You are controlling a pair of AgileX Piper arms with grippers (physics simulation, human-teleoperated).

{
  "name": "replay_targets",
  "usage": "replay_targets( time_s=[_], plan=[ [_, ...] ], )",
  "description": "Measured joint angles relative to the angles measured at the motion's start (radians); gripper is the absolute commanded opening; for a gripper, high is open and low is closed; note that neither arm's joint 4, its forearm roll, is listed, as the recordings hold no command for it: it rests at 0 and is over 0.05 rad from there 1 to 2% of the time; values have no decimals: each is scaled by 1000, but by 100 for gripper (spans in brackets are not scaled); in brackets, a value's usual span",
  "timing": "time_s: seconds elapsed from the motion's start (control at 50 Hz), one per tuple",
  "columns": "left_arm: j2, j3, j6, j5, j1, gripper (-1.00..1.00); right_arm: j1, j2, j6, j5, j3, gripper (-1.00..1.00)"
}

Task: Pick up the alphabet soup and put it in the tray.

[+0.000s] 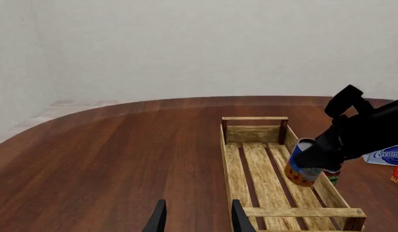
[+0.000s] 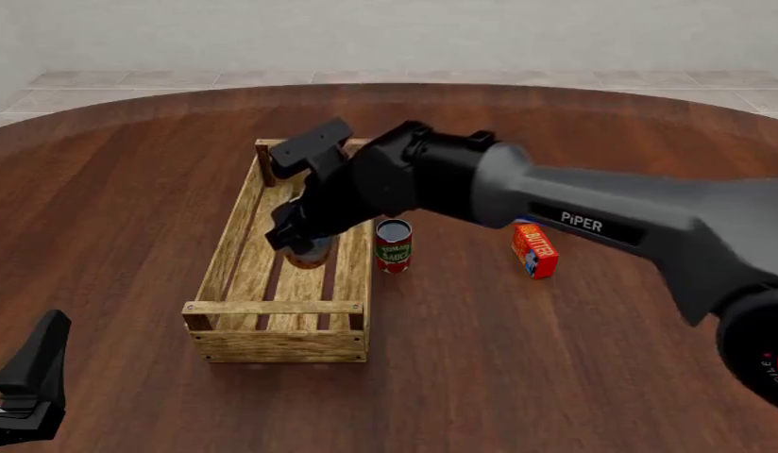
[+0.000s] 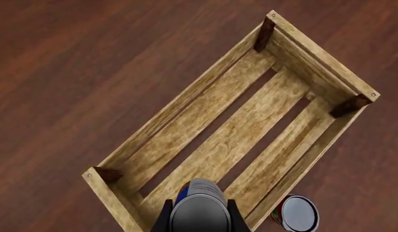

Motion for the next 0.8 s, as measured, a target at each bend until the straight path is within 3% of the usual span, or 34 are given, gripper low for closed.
replay_targets(
  time_s=[0.8],
  plan=[
    [0, 0, 0, 0, 0, 100, -1, 118, 7, -13, -57, -100]
  ],
)
